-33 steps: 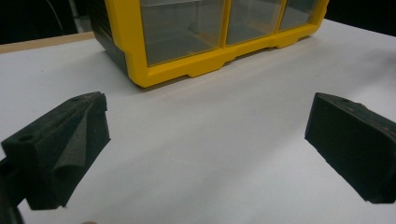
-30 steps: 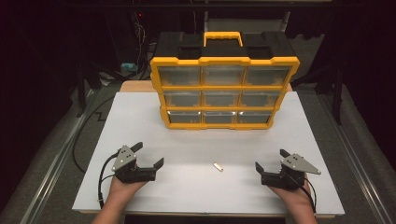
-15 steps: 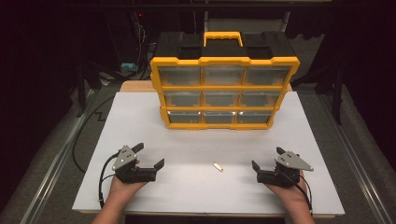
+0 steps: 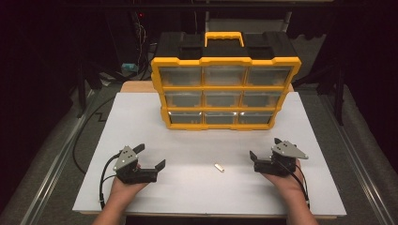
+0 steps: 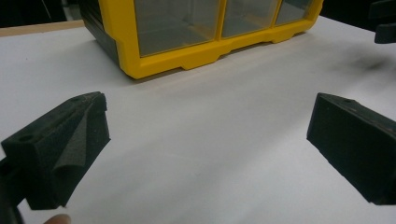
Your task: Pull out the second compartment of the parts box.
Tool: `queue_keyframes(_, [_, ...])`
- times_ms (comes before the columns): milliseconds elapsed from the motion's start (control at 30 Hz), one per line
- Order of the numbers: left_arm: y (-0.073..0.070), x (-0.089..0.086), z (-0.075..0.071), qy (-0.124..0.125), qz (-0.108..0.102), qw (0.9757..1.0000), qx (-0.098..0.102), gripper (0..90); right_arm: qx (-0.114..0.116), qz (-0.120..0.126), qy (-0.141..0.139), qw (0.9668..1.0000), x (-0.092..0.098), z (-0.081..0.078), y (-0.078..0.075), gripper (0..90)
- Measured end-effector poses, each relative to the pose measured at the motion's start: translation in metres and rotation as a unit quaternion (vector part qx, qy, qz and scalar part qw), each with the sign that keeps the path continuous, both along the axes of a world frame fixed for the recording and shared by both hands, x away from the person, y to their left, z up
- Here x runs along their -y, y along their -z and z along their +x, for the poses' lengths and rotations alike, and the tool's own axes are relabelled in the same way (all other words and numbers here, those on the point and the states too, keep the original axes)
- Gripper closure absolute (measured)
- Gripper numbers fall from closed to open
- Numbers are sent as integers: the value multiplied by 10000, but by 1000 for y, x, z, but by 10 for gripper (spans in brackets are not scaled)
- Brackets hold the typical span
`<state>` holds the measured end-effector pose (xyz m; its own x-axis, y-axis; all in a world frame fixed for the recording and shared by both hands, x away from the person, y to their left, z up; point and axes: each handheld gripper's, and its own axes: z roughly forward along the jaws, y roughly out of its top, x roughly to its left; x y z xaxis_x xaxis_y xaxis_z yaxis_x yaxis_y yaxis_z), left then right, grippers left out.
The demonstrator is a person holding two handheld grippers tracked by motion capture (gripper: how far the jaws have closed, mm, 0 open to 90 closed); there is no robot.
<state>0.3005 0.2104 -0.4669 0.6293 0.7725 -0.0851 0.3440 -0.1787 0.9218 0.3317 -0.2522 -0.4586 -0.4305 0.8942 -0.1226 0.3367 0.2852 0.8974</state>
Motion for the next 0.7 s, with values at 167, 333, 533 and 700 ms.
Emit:
queue_keyframes(167, [0,1,0,25,24,10000,-5,0,23,-17,26,10000,-4,14,-1,1])
queue_keyframes(333, [0,1,0,6,35,10000,19,0,-34,-141,105,9998,-9,28,1,2])
queue_keyframes(533, [0,1,-1,-3,61,10000,33,0,-99,-195,116,9997,-10,36,1,2])
queue_keyframes(700, [1,1,-1,31,75,10000,29,0,-51,-325,90,9994,-10,35,-2,2])
